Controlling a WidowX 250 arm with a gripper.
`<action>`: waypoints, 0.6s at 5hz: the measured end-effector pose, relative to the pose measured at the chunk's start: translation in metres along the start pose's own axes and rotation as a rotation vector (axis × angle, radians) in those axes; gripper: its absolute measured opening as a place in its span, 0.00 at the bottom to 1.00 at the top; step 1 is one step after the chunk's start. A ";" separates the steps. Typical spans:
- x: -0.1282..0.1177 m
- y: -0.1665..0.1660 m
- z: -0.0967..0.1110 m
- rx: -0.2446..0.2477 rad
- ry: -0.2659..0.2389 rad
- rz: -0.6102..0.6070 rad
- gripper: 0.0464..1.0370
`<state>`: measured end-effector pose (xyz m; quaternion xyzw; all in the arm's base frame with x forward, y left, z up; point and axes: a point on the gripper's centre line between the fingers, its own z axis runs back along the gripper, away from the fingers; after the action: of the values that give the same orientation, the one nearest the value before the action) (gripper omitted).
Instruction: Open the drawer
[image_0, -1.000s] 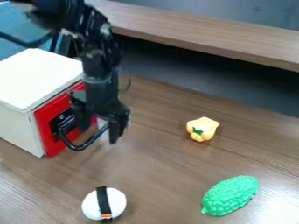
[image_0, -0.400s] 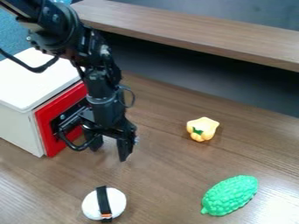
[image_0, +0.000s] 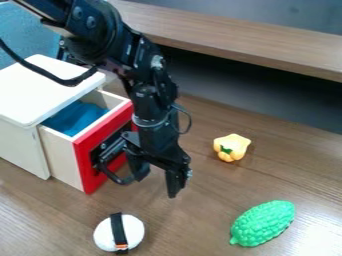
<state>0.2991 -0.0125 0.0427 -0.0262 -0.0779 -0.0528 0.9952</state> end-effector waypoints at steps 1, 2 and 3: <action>0.000 -0.010 0.006 0.006 -0.017 -0.021 0.96; -0.002 -0.021 0.009 -0.001 -0.011 -0.056 0.96; -0.001 -0.030 0.014 -0.014 -0.023 -0.077 0.96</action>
<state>0.2930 -0.0417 0.0576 -0.0308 -0.0898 -0.0914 0.9913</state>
